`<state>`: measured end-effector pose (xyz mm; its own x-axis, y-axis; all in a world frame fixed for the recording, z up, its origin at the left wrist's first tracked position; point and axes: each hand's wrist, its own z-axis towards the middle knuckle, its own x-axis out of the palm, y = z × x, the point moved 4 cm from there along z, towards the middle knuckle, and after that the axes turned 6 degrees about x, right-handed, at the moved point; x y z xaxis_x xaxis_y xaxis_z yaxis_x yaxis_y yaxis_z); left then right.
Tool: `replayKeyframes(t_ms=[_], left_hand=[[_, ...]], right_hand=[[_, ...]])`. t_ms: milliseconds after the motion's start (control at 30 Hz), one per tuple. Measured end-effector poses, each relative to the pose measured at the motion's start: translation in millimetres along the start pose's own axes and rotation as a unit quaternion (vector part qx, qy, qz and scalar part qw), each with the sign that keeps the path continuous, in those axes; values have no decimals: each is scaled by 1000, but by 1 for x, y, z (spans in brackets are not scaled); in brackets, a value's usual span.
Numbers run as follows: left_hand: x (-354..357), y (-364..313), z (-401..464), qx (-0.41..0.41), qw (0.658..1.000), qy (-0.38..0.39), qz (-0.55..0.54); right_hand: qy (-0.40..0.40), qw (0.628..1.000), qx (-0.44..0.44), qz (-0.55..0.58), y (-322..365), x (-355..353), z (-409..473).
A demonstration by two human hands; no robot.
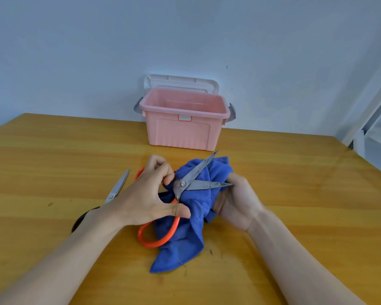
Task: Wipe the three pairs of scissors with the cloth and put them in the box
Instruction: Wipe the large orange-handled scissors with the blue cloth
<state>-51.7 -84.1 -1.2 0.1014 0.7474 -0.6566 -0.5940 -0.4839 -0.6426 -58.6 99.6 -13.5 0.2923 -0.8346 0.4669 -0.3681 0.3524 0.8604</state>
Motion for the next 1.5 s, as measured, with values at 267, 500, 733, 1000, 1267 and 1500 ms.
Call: replayKeyframes(t_ms=[267,500,733,1000,1267,1500], left_hand=[[-6,-3,-8,18,996,84,16],[5,1,-7,-30,995,84,51],[-12,-8,-4,86,989,-63,99],[-15,-4,-2,70,992,-94,54],[-17,18,-4,-23,997,-60,-51],[-12,4,-6,-1,999,1,39]], right_hand=[[-43,998,5,34,0,-13,2],[-38,998,-13,51,3,-22,2],[-58,998,-13,-11,9,-12,-2],[-70,997,-1,14,7,-26,5],[59,989,-92,100,22,-7,-7],[-74,988,-102,-86,17,-9,-6]])
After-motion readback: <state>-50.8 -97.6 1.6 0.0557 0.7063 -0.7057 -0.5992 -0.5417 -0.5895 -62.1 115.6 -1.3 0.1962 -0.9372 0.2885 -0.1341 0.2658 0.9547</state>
